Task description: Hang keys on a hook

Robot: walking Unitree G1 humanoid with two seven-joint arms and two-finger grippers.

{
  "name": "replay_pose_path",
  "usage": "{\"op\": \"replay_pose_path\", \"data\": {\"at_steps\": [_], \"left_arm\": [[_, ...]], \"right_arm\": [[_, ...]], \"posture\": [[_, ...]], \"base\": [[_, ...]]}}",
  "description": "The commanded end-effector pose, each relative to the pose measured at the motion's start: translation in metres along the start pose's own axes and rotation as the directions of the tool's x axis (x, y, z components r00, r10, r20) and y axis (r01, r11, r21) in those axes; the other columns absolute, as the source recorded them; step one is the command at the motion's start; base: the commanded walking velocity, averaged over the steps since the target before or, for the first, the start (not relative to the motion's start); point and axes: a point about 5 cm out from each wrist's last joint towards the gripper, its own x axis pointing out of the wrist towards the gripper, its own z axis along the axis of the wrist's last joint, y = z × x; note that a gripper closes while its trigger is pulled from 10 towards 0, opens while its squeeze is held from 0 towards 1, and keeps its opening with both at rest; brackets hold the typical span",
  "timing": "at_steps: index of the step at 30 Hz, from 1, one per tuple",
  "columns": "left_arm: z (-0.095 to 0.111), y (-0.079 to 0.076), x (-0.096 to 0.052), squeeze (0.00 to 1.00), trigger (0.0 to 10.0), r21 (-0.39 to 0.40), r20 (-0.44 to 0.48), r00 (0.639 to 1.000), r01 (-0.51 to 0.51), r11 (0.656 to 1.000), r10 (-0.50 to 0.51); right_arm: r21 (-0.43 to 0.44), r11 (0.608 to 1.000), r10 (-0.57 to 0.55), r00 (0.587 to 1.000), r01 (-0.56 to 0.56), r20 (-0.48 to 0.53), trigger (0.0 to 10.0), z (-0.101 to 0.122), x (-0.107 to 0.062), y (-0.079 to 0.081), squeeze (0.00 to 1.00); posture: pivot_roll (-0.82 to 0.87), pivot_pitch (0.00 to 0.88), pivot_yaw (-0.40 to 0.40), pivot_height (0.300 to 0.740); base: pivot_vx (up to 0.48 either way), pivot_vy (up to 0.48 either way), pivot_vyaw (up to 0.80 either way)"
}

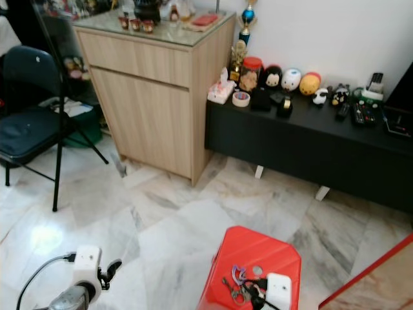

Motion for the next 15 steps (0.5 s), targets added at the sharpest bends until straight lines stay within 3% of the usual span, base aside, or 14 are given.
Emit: {"op": "replay_pose_path", "data": {"at_steps": [1, 3, 5, 7, 10, 15], "left_arm": [[0.01, -0.008, 0.002, 0.0, 10.0, -0.029, 0.078, 0.997, 0.024, 0.999, -0.022], [0.014, -0.012, 0.002, 0.0, 10.0, -0.035, 0.12, 0.992, 0.039, 0.999, -0.034], [0.023, -0.018, -0.001, 0.0, 10.0, -0.046, 0.212, 0.976, 0.059, 0.997, -0.048], [0.028, -0.021, -0.005, 0.0, 10.0, -0.047, 0.262, 0.964, 0.067, 0.997, -0.053], [0.034, -0.025, -0.013, 0.0, 10.0, -0.03, 0.325, 0.944, 0.075, 0.997, -0.061], [0.045, -0.027, -0.021, 0.0, 10.0, 0.003, 0.388, 0.917, 0.097, 0.995, -0.09]], "right_arm": [[0.013, 1.0, -0.023, 1.0, 0.022, 0.018, 10.0, -0.002, -0.003, -0.008, 0.0], [0.018, 0.999, -0.029, 0.999, 0.029, 0.034, 10.0, -0.001, -0.004, -0.008, 0.0], [-0.015, 0.999, -0.038, 0.947, 0.045, 0.318, 10.0, 0.067, 0.011, -0.001, 0.0], [-0.011, 0.998, -0.047, 0.885, 0.059, 0.462, 10.0, 0.102, 0.011, 0.001, 0.0], [-0.019, 0.997, -0.05, 0.838, 0.072, 0.544, 10.0, 0.114, 0.004, -0.003, 0.0], [-0.066, 0.995, -0.019, 0.798, 0.073, 0.602, 10.0, 0.12, -0.004, -0.001, 0.0]], "posture": [[0.03, 0.0, -0.065, 0.74], [0.03, 0.0, -0.069, 0.74], [0.02, 0.0, -0.071, 0.74], [0.02, 0.0, -0.072, 0.74], [0.02, 0.0, -0.074, 0.74], [0.02, 0.0, -0.076, 0.74]], "base": [[0.0, 0.0, 0.0], [0.0, 0.0, 0.0], [0.0, 0.0, 0.0], [0.0, 0.0, 0.0], [0.0, 0.0, 0.0], [0.0, 0.0, 0.0]]}}
